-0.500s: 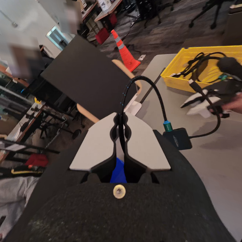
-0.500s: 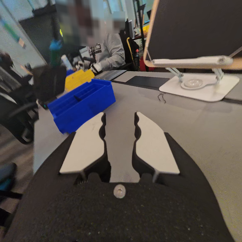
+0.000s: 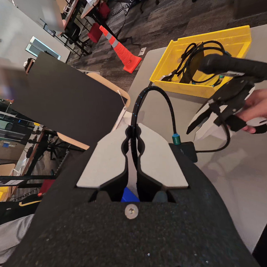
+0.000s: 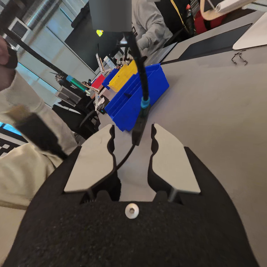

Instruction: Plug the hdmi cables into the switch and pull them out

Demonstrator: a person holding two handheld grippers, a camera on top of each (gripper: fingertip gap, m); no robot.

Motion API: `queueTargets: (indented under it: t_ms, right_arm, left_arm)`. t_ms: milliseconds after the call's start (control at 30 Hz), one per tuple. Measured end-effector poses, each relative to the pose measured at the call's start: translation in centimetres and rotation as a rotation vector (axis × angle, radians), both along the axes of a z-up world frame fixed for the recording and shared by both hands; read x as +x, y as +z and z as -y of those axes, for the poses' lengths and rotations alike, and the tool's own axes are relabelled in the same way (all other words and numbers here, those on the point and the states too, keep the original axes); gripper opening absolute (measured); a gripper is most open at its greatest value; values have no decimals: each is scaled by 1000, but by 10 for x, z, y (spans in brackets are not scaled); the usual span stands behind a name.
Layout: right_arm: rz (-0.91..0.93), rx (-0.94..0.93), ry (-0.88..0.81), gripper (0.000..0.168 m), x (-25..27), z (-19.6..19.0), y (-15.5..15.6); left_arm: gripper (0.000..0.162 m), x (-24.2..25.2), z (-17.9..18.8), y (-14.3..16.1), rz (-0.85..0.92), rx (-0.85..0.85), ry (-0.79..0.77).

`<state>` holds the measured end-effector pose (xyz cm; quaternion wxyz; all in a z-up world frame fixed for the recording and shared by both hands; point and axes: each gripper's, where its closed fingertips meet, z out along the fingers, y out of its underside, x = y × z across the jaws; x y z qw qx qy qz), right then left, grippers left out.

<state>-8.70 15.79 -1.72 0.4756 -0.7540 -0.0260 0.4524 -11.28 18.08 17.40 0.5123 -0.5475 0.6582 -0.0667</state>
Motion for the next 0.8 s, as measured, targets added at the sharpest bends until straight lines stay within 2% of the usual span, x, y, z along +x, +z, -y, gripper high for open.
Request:
queueTargets:
  t_ms: [133,267,433,467,533,600,733,800]
  right_arm:
    - [52,-59,-25,47,-7,-6,-21]
    - [189,-94,-82,45,-5,-13,-43]
    - [157,-84,-103,43,-12,-27,-53]
    - [134,-80,-91,39,-15,-29,-53]
    - [95,-72,-57,19,-20,-30,-53]
    - [114,-36,-77,14,-17,-32,-53]
    - [436,108,-157,14,7,-35,-57]
    - [585,172,-221,14,25,-35,-55]
  left_arm:
    - [6,6,6,-9,-4,-43,-16]
    - [6,8,16,-13,16,-95,-49]
    - [6,12,33,-14,15,-113,-89]
    - [6,13,37,-14,13,-110,-94]
    - [6,13,43,-13,14,-112,-107]
    - [6,10,49,-12,24,-126,-123]
    - [6,-25,40,-19,66,-159,-70]
    - [8,-56,38,-45,68,-301,-39]
